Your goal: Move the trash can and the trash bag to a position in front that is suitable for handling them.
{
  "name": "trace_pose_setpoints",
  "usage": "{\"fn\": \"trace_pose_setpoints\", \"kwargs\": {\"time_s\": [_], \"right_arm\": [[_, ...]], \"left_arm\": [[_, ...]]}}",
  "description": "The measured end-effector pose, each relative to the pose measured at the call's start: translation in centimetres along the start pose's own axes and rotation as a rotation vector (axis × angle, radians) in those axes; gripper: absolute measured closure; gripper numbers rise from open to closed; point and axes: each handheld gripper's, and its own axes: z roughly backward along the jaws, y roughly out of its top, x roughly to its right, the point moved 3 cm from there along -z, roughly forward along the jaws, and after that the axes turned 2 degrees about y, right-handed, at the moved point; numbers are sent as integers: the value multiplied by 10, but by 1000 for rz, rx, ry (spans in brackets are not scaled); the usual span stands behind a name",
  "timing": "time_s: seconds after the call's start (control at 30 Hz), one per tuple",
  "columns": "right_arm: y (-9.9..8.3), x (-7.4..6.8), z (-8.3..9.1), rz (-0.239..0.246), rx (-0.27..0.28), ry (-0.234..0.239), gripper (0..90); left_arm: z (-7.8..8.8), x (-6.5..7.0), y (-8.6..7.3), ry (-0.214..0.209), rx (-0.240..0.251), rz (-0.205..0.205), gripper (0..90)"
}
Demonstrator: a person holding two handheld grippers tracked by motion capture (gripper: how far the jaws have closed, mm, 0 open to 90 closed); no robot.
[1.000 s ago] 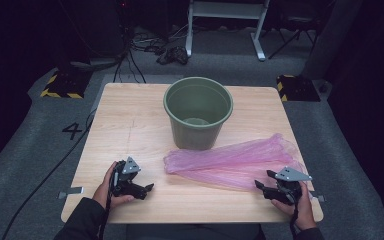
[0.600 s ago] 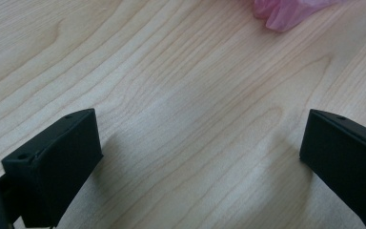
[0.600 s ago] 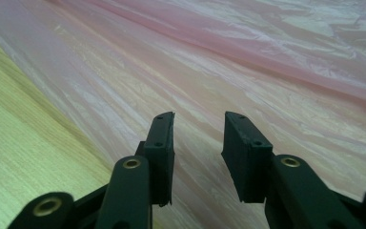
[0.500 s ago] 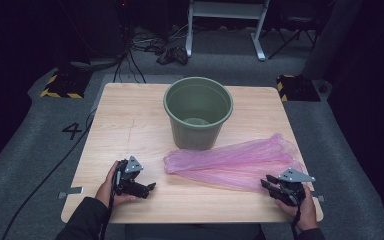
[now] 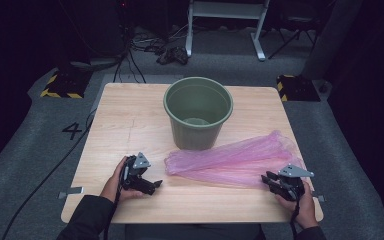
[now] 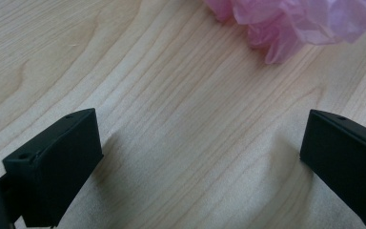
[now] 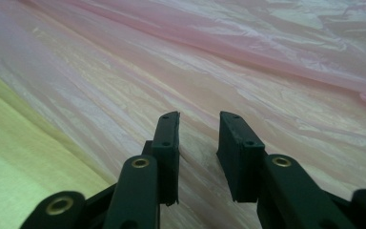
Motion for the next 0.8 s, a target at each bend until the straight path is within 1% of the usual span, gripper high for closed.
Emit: {"fn": "trace_pose_setpoints", "kwargs": {"time_s": [0.03, 0.1, 0.17, 0.23, 0.47, 0.5, 0.63, 0.73, 0.77, 0.8], "right_arm": [[1, 1, -1, 1, 2, -4, 703], [3, 6, -5, -18, 7, -1, 706], [4, 7, -6, -23, 7, -1, 710], [6, 8, -9, -14, 6, 0, 710], [13, 13, -15, -17, -1, 6, 701], [14, 14, -17, -19, -2, 2, 700], [20, 17, -23, 9, -13, -26, 701], [23, 20, -26, 3, -10, -24, 700], [25, 24, -29, -7, -11, -28, 697], [26, 25, -30, -8, -11, -33, 696]], "left_arm": [[0, 0, 0, 1, -2, 0, 1], [0, 0, 1, -1, -2, -5, 1], [-1, -1, 1, -1, -1, -9, 1], [-1, 0, 1, -2, -1, -10, 2], [-1, 1, 2, -14, 2, -17, 4], [-1, 2, 2, -17, 3, -22, 11], [-3, 5, 4, -29, 7, -35, 27], [-4, 7, 5, -35, 8, -40, 28], [-4, 8, 6, -39, 7, -39, 29], [-5, 9, 6, -43, 8, -50, 31]]}}
